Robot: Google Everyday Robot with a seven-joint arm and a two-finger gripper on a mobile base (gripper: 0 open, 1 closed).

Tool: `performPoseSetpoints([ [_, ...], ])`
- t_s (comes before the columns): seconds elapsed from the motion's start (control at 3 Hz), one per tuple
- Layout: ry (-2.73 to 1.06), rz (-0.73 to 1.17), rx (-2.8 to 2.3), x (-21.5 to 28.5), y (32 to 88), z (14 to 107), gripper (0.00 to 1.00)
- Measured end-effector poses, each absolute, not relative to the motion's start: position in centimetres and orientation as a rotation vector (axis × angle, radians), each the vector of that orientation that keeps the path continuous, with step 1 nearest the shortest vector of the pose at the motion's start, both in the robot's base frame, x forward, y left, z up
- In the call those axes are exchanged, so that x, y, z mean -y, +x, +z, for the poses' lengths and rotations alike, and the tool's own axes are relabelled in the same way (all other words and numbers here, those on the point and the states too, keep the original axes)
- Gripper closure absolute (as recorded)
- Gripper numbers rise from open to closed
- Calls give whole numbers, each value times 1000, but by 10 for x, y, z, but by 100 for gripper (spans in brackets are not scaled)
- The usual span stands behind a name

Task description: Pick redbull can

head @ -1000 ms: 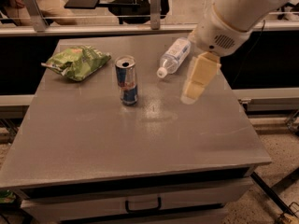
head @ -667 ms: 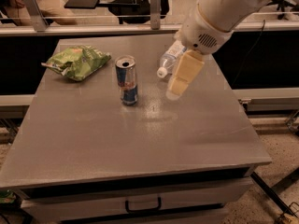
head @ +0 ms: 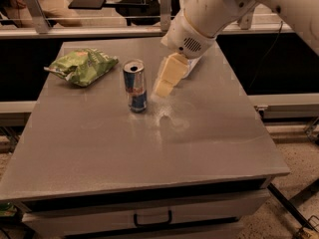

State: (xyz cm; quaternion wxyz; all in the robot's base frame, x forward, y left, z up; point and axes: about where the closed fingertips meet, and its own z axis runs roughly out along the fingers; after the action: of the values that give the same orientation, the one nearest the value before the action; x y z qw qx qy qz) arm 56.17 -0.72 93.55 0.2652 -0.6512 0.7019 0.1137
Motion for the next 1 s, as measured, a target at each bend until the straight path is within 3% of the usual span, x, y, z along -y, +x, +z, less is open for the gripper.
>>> performPoseSetpoints([
  [1.0,-1782,462,-1821,-45,569,920,0],
])
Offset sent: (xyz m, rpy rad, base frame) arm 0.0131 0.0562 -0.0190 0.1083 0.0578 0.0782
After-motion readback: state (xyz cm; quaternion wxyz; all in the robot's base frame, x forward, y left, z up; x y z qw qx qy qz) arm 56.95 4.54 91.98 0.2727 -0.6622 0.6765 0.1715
